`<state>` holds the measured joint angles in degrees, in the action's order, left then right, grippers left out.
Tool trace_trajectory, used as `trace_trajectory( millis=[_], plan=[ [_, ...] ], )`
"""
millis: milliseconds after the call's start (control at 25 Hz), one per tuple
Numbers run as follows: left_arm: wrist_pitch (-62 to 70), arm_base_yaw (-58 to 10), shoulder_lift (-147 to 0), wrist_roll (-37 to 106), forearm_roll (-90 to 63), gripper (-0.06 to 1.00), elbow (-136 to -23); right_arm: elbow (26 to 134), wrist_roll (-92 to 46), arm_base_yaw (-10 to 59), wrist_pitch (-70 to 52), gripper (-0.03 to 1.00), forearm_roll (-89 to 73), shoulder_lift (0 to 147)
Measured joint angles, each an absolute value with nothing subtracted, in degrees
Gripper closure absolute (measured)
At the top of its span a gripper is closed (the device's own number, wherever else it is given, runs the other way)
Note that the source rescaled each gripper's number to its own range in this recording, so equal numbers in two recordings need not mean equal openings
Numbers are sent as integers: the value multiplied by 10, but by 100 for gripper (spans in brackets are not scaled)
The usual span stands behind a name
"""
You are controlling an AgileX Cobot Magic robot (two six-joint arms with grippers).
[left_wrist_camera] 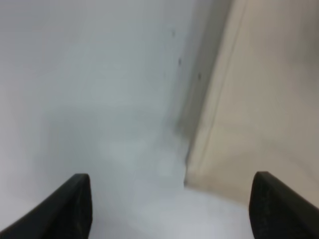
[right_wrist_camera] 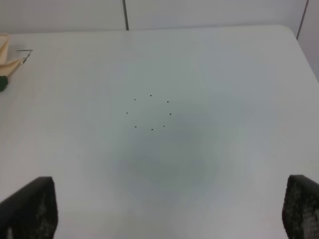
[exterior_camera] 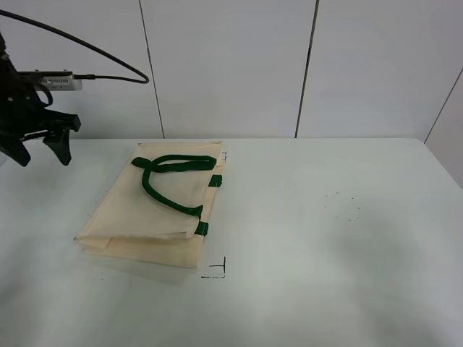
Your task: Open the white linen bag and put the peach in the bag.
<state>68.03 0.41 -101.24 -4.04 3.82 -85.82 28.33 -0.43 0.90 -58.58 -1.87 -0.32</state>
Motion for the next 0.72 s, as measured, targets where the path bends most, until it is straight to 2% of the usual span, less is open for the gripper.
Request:
trace_trajectory(
  millis=[560, 720],
  plan=[
    [678, 4, -625, -38, 38, -2, -452, 283, -4, 9, -586, -3, -19, -3],
    [641, 4, -501, -37, 38, -2, -350, 283, -4, 9, -586, -3, -19, -3]
  ],
)
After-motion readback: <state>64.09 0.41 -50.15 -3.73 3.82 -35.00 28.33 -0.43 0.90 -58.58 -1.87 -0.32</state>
